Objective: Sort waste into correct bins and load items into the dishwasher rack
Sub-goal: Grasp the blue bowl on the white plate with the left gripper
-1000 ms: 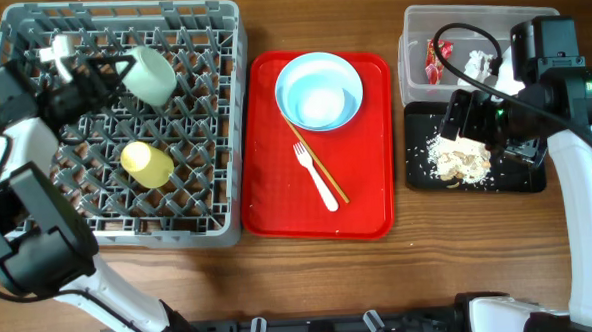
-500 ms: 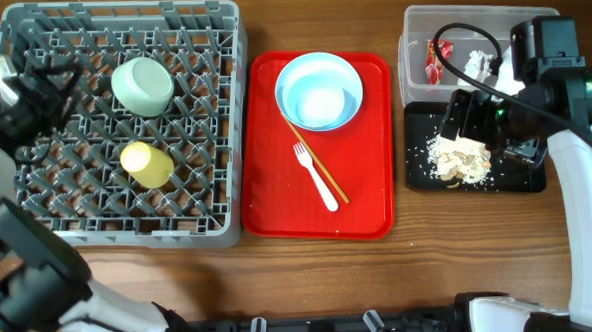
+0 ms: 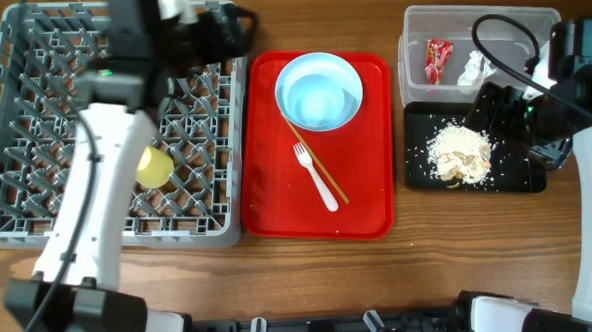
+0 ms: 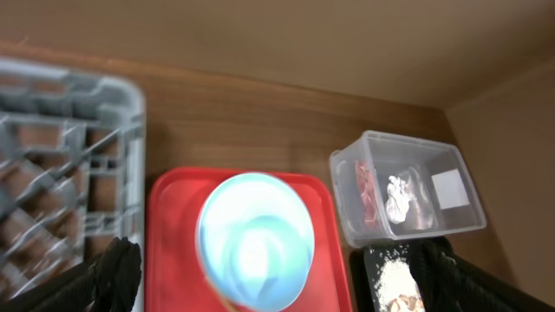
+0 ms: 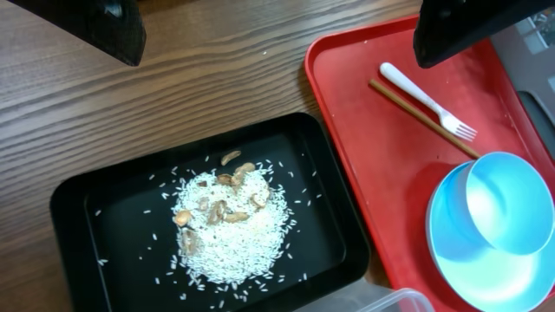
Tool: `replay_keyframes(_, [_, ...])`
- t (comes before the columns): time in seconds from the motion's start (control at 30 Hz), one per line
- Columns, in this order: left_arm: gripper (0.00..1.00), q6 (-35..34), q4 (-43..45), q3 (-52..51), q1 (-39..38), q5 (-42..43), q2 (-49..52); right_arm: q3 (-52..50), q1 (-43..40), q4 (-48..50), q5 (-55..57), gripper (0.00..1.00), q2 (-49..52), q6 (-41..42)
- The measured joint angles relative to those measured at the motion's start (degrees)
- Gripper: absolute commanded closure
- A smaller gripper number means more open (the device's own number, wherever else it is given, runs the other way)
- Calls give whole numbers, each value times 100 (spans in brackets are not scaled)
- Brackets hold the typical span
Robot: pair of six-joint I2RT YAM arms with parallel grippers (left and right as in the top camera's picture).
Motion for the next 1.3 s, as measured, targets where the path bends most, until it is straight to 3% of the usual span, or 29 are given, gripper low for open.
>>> replay_keyframes(0.23, [0,599,800,48,-1733,-1169,1060,7,-79,0,0,0,0,0])
replay_keyframes(0.43, [5,778,1342,48,-2380,-1405,2133,9,-79,-17,0,0,0,0])
replay_keyframes(0.57, [21,831,1220,48,-2468,-1561,2817,9,-79,-15,0,0,0,2])
replay_keyframes(0.63, [42,850,990,48,-2465,-1589,3029,9,-79,-15,0,0,0,0])
replay_keyframes(0.8, [76,872,610,48,-2463,-1631,3171,9,-79,-17,0,0,0,0])
replay_keyframes(0.87, [85,922,588,48,-2463,-1628,3171,9,-79,-20,0,0,0,0])
replay_keyframes(1.0, [96,892,573,48,-2463,-1650,3171,9,-79,-81,0,0,0,0])
replay_keyframes(1.3, [96,929,627,72,-2463,-1805,3123,13,-79,-122,0,0,0,-24])
